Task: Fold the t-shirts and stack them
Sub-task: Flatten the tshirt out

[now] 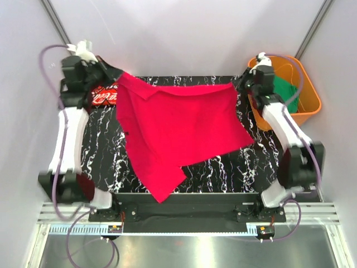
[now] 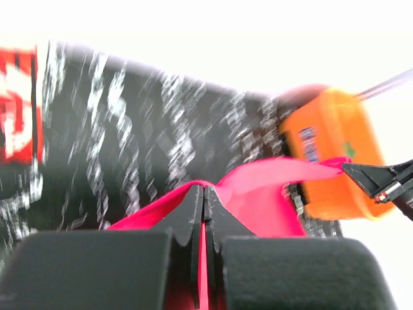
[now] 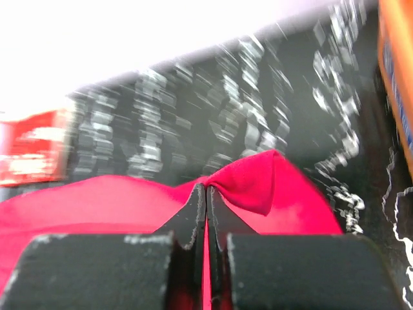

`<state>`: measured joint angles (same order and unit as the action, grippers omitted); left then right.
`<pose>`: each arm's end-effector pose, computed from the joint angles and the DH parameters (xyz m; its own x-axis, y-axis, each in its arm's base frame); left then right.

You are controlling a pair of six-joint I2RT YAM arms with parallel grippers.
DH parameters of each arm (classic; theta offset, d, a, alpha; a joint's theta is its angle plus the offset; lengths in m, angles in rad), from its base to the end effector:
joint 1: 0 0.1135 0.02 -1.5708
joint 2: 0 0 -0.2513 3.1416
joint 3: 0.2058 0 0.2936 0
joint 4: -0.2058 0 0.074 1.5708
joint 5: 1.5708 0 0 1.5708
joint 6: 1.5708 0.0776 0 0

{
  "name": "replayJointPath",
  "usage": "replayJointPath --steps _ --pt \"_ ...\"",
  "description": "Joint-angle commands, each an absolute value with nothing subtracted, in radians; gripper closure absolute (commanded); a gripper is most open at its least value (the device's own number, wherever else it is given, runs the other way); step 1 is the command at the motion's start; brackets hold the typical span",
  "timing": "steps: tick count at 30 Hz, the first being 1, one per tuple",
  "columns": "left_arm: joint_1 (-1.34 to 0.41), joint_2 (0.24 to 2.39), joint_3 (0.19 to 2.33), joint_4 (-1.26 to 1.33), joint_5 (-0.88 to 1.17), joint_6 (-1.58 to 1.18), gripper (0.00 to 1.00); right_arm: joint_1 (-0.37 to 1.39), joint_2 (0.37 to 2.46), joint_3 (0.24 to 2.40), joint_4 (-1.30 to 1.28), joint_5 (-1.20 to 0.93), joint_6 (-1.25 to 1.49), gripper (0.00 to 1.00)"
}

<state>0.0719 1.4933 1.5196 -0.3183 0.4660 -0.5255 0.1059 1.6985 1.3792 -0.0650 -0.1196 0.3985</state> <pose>0.4249 -0.0044 0.3903 -0.4315 -0.4804 -0.7636 0.1717 0.7872 -0.5923 0.4801 0.0603 0.2729 -0.4270 0.3421 -0.8371 -0.0534 0.9145 0.4010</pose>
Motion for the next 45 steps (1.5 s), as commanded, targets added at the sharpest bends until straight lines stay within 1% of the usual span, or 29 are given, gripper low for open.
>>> replayJointPath --steps 1,2,4,7,9,10,13,18,21,23,26,27,29,30,32,33,35,36,38,39,40,42,43,45 --pt "0.066 1.286 1.627 -0.345 0.459 -0.451 1.00 0.149 1.430 1.352 -0.061 -0.114 0.382 1.00" --pt "0.066 1.244 1.637 -0.354 0.445 -0.433 1.00 0.152 1.334 1.342 -0.087 -0.112 0.382 1.00" --pt "0.066 1.128 1.660 -0.370 0.436 -0.416 1.00 0.155 1.234 1.307 -0.106 -0.104 0.380 1.00" --pt "0.066 0.982 1.672 -0.367 0.419 -0.396 1.00 0.158 1.007 1.266 -0.136 -0.107 0.376 1.00" --pt "0.066 0.895 1.681 -0.371 0.411 -0.380 1.00 0.156 0.924 1.252 -0.161 -0.110 0.365 1.00" --pt "0.066 0.873 1.709 -0.379 0.408 -0.377 1.00 0.156 0.848 1.238 -0.169 -0.109 0.365 1.00" --pt "0.064 0.810 1.796 -0.420 0.382 -0.365 1.00 0.155 0.731 1.246 -0.199 -0.120 0.374 1.00" --pt "0.066 0.798 1.923 -0.465 0.357 -0.350 1.00 0.156 0.672 1.281 -0.238 -0.153 0.413 1.00" --pt "0.066 0.798 1.892 -0.437 0.351 -0.356 1.00 0.156 0.672 1.256 -0.209 -0.146 0.425 1.00" --pt "0.066 0.814 1.858 -0.428 0.339 -0.364 1.00 0.156 0.704 1.236 -0.183 -0.141 0.425 1.00" --pt "0.066 0.828 1.686 -0.351 0.336 -0.382 1.00 0.156 0.762 1.172 -0.117 -0.137 0.440 1.00" --pt "0.066 0.839 1.596 -0.304 0.336 -0.383 1.00 0.156 0.778 1.146 -0.088 -0.126 0.445 1.00" --pt "0.066 0.871 1.511 -0.275 0.321 -0.400 1.00 0.156 0.843 1.082 -0.011 -0.115 0.456 1.00" --pt "0.066 0.920 1.417 -0.217 0.324 -0.402 1.00 0.156 0.873 1.040 0.038 -0.101 0.460 1.00" --pt "0.066 0.991 1.336 -0.154 0.330 -0.416 1.00 0.156 0.978 1.011 0.133 -0.089 0.459 1.00" --pt "0.066 1.074 1.307 -0.109 0.334 -0.423 1.00 0.156 1.062 0.976 0.222 -0.084 0.457 1.00" --pt "0.064 1.181 1.284 -0.077 0.348 -0.405 1.00 0.156 1.164 0.951 0.306 -0.081 0.462 1.00" --pt "0.064 1.277 1.269 -0.048 0.348 -0.403 1.00 0.156 1.271 0.947 0.374 -0.086 0.463 1.00" --pt "0.066 1.369 1.235 0.033 0.335 -0.399 1.00 0.158 1.374 0.957 0.429 -0.080 0.454 1.00" --pt "0.066 1.429 1.236 0.060 0.342 -0.396 1.00 0.158 1.475 0.975 0.475 -0.069 0.448 1.00" --pt "0.066 1.536 1.242 0.083 0.380 -0.400 1.00 0.158 1.527 0.997 0.485 -0.058 0.437 1.00" --pt "0.066 1.647 1.304 0.095 0.419 -0.399 1.00 0.158 1.662 1.078 0.480 -0.041 0.410 1.00" --pt "0.064 1.743 1.328 0.103 0.431 -0.396 1.00 0.158 1.705 1.106 0.480 -0.040 0.407 1.00" --pt "0.063 1.828 1.423 0.080 0.440 -0.399 1.00 0.158 1.826 1.199 0.456 -0.051 0.397 1.00"
